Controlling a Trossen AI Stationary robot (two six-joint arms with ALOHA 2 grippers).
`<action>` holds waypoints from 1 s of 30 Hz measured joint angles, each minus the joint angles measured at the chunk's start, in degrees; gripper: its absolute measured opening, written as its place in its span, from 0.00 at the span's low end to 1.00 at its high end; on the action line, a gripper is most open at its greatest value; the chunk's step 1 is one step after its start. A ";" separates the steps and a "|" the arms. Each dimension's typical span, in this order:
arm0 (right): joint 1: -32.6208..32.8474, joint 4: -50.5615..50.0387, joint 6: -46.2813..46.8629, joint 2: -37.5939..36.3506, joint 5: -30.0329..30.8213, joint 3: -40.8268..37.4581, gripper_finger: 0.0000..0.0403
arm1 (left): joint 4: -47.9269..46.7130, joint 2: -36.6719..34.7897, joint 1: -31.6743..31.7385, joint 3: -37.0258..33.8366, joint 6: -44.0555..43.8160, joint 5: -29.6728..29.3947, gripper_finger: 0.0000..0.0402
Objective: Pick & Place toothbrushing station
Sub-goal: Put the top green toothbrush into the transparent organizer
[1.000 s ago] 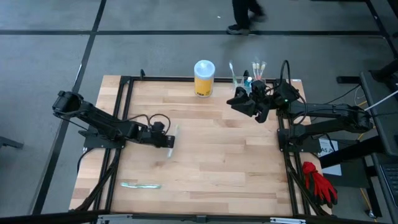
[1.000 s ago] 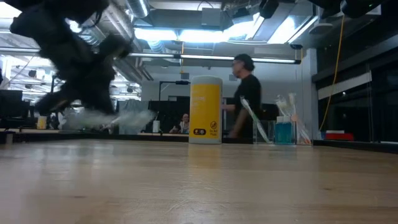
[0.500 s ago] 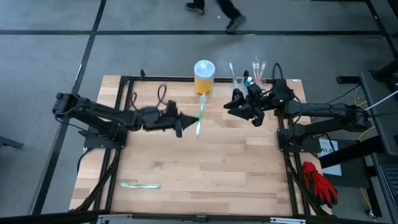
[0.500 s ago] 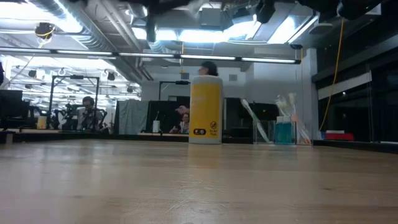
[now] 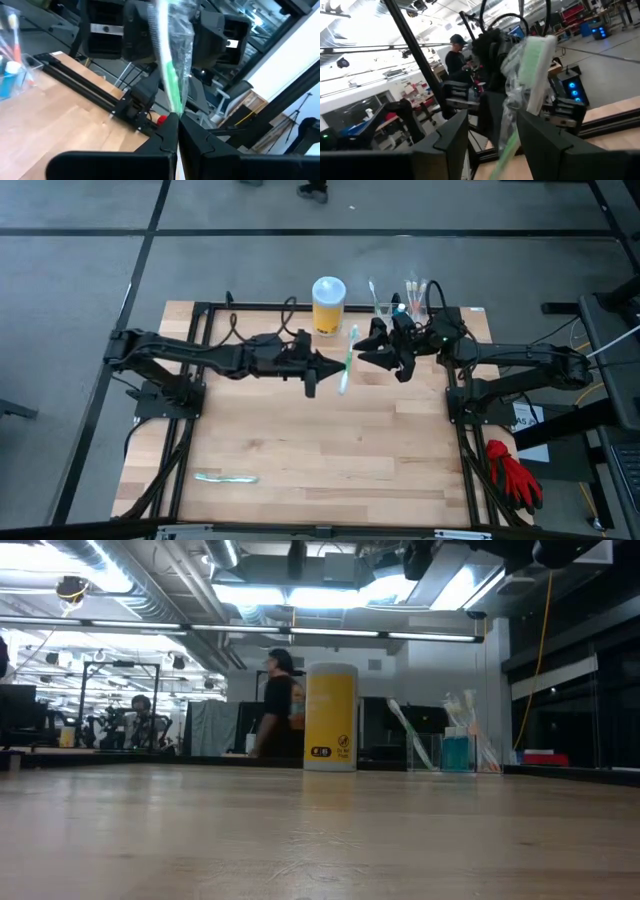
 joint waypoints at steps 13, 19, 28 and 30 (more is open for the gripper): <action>-0.58 -2.71 -0.22 -0.02 1.83 0.19 0.43 | 2.64 1.54 -0.36 0.66 0.04 -0.27 0.01; -1.07 -2.53 1.40 -0.02 1.39 0.19 0.43 | 1.24 0.38 -0.41 0.71 2.38 -4.28 0.01; -1.07 2.73 4.33 -0.04 -0.29 0.17 0.43 | -1.13 -0.84 0.11 0.82 3.01 -7.85 0.01; -1.07 1.47 3.61 -0.04 -0.17 0.17 0.43 | -0.66 -0.84 -0.31 0.82 3.01 -7.80 0.01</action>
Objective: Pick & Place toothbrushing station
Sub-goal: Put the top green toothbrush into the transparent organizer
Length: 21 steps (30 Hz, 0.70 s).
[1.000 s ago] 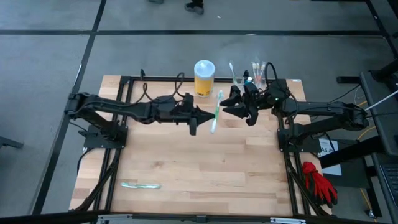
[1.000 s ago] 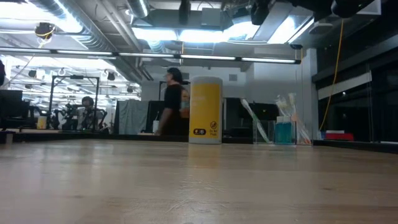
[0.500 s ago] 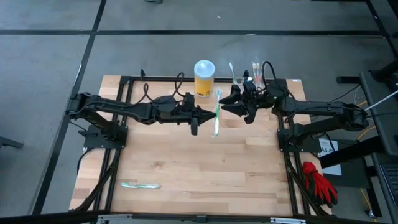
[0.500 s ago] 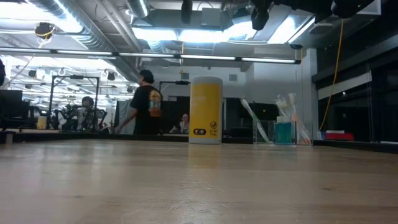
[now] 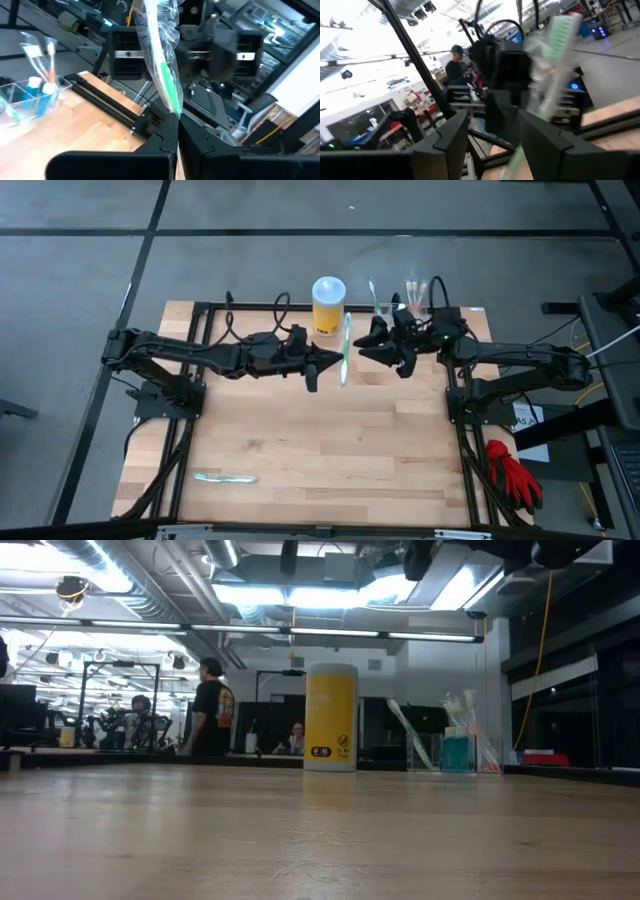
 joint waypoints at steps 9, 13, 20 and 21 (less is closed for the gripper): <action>-0.89 -1.44 -1.57 0.02 0.52 0.00 0.43 | 1.13 -0.02 -1.92 0.00 -0.97 -0.28 0.01; -1.20 -1.41 -1.71 0.02 0.52 0.00 0.43 | 1.44 -0.02 -2.33 -0.02 -1.53 -0.22 0.01; -1.18 -1.35 -1.69 0.02 0.53 0.00 0.43 | 2.03 0.26 -2.52 -0.09 -1.68 0.14 0.01; -1.18 -1.37 -1.56 0.02 0.52 0.00 0.43 | 2.42 0.51 -2.52 -0.09 -1.69 0.20 0.01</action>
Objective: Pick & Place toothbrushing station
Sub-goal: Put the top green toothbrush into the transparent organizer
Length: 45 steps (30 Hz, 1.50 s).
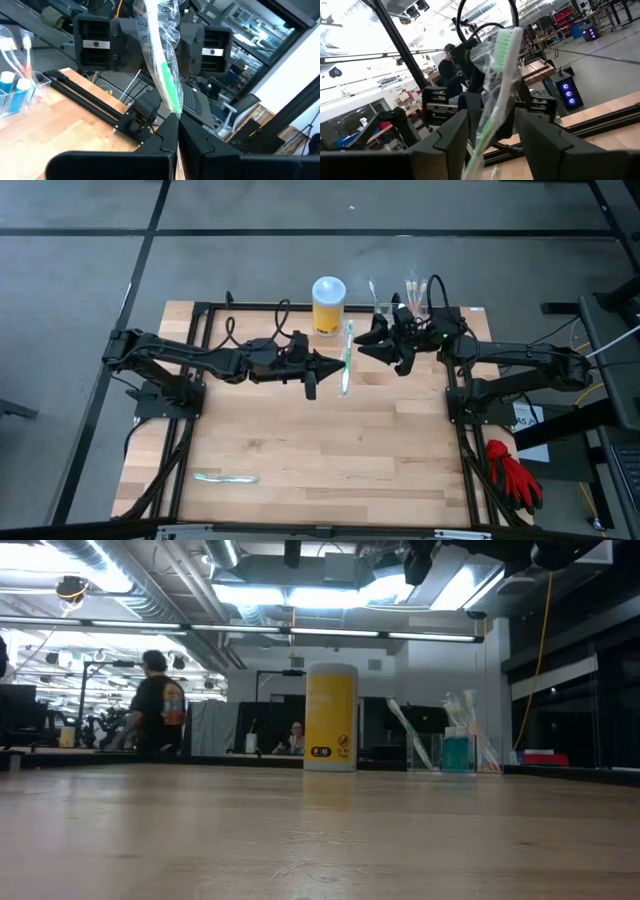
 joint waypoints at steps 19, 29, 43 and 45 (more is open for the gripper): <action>0.55 -0.40 -0.40 5.70 -1.91 5.54 0.43 | 2.70 1.65 1.11 -0.03 0.17 1.66 0.01; 0.55 -0.19 -0.21 6.43 -2.68 5.55 0.22 | 2.19 1.65 1.07 -0.02 0.18 1.55 0.01; 0.44 4.03 -0.36 5.24 -3.68 5.53 0.05 | 0.92 1.54 1.09 0.07 4.40 6.92 0.06; -0.54 4.12 -0.46 4.01 -3.38 5.55 0.06 | 0.57 1.16 1.07 -0.04 6.10 10.01 0.10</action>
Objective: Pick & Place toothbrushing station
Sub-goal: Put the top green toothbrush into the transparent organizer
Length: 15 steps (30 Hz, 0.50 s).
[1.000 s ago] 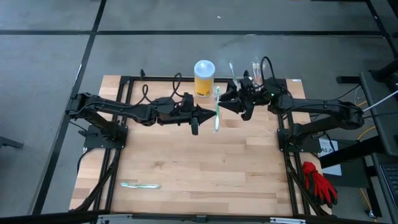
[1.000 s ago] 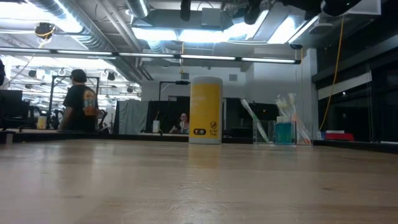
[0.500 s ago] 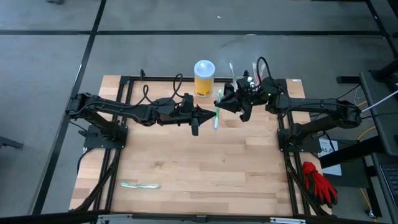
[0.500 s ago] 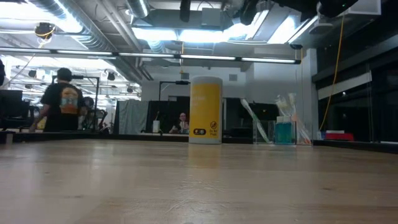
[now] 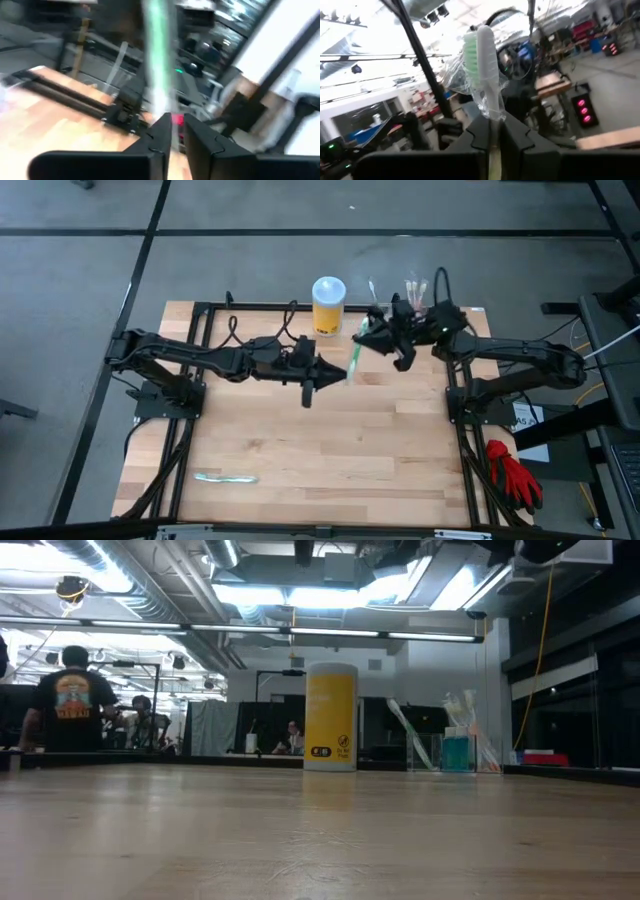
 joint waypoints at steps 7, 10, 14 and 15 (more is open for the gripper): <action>-7.53 -9.97 -7.42 -5.87 0.92 0.09 0.05 | 0.50 -4.20 -0.20 0.00 4.33 9.22 0.21; -11.12 -20.79 -14.99 -7.44 6.22 0.09 0.05 | -1.16 -7.60 -1.84 0.00 8.98 4.09 0.21; -14.65 -25.66 -21.27 -7.33 18.50 -1.59 0.05 | -8.36 -12.88 -6.09 0.00 15.96 -12.67 0.18; -15.56 -24.34 -21.85 -7.17 21.11 -2.48 0.05 | -10.14 -14.12 -7.43 0.00 17.27 -17.48 0.17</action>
